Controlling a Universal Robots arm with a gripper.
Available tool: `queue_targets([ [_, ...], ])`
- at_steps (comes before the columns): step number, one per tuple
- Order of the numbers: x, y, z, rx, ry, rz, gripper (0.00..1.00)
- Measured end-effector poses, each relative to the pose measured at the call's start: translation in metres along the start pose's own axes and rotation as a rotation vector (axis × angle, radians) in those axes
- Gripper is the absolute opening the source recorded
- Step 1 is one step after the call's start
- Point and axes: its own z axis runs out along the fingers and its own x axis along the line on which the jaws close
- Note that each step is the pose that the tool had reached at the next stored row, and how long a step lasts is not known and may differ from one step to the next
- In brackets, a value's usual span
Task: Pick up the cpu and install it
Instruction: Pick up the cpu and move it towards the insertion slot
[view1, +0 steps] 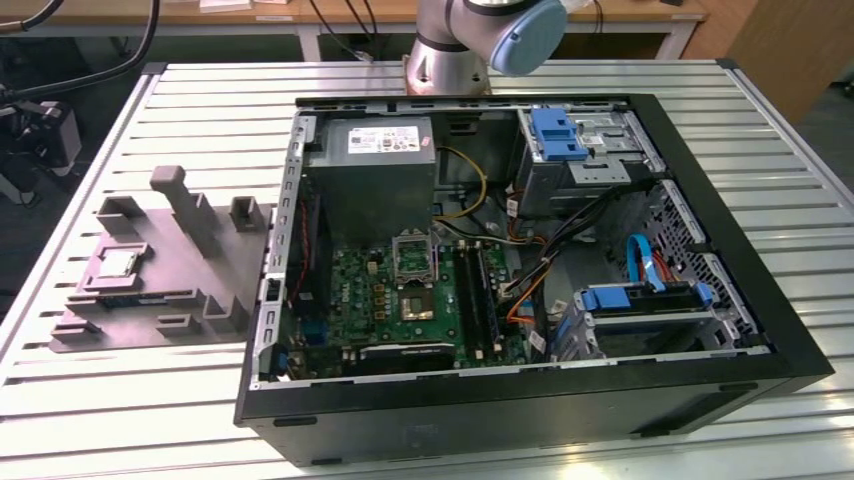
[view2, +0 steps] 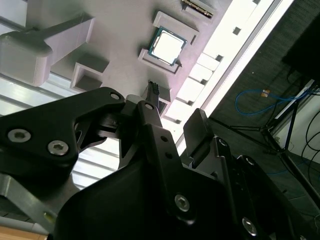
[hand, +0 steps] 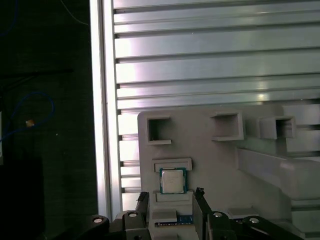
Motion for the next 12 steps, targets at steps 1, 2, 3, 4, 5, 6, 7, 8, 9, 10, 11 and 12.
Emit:
queue_targets([
  [1,0.0000,0.0000,0.0002,0.0000,0.0001,0.000,0.47],
  [2,0.0000,0.0000,0.0003,0.0000,0.0002,0.000,0.47],
  [3,0.0000,0.0000,0.0004,0.0000,0.0002,0.000,0.47],
  [4,0.0000,0.0000,0.0005,0.0000,0.0002,0.000,0.47],
  [5,0.0000,0.0000,0.0007,-0.0001,0.0001,0.000,0.47],
  [6,0.0000,0.0000,0.0008,-0.0001,0.0002,0.000,0.47],
  [7,0.0000,0.0000,0.0009,0.0000,0.0002,0.000,0.47],
  [8,0.0000,0.0000,0.0010,0.0000,0.0002,0.000,0.47],
  [9,0.0000,0.0000,0.0011,0.0000,0.0001,0.000,0.47],
  [10,0.0000,0.0000,0.0013,-0.0001,0.0001,0.000,0.47],
  [11,0.0000,-0.0001,0.0015,0.0000,0.0001,0.000,0.47],
  [12,-0.0001,-0.0001,0.0021,-0.0003,-0.0002,0.000,0.47],
])
